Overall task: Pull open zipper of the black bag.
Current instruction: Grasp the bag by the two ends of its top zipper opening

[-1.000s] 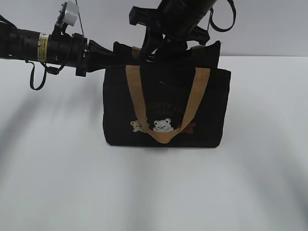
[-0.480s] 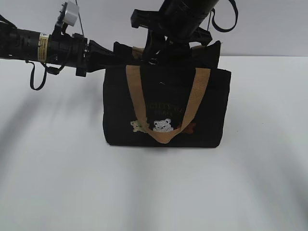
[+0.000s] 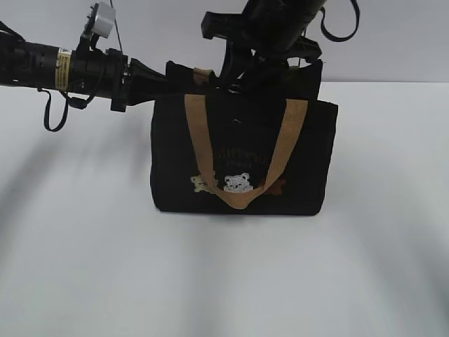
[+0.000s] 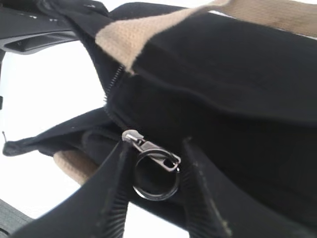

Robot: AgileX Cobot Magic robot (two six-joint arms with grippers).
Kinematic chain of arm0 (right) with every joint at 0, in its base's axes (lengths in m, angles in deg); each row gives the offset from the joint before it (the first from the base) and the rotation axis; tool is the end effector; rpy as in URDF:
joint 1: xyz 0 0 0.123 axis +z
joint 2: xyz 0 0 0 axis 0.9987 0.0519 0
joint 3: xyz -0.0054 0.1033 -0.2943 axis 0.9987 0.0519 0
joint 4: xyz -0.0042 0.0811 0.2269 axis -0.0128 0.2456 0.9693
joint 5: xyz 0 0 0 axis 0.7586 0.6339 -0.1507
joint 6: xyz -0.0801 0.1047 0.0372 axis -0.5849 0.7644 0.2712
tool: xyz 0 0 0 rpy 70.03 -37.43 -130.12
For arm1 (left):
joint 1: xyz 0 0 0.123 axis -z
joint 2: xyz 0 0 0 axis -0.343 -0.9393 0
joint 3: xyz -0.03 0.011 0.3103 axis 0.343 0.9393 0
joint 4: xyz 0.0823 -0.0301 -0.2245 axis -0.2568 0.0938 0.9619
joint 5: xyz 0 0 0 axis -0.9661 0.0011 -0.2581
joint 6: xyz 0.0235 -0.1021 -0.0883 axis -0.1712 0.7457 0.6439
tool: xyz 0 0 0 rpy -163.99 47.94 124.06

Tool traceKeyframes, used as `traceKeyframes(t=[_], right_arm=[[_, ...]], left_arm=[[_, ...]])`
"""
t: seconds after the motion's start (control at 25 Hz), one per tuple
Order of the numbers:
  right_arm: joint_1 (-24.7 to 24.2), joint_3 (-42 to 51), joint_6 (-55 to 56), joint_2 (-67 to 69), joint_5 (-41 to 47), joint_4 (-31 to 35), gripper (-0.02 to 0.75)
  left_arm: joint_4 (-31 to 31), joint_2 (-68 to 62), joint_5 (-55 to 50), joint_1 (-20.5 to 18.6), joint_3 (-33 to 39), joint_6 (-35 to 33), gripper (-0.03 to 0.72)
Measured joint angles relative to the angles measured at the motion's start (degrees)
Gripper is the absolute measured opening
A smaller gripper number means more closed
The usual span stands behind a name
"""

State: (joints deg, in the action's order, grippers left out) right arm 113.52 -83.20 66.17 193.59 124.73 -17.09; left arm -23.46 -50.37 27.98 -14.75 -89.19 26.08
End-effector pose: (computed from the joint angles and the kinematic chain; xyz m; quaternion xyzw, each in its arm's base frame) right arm 0.3948 0.2445 0.2624 -0.1173 0.9602 0.2172 0.1304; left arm 0.4451 -0.1710 0.1918 0.5021 0.6090 -0.4122 0.4551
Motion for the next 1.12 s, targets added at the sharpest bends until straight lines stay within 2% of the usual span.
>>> traceKeyframes(t=[0.44, 0.72, 1.12], right_arm=[[-6.7, 0.0, 0.0, -4.4, 6.4, -3.5, 0.228], [-11.2, 0.0, 0.0, -4.8, 7.2, -7.4, 0.228], [-13.6, 0.0, 0.0, -5.0, 7.6, -9.6, 0.228]], left_arm=[[0.2, 0.0, -0.4, 0.0, 0.0, 0.0, 0.034], [0.2, 0.0, -0.6, 0.0, 0.0, 0.0, 0.034], [0.2, 0.0, -0.6, -0.1, 0.0, 0.0, 0.034]])
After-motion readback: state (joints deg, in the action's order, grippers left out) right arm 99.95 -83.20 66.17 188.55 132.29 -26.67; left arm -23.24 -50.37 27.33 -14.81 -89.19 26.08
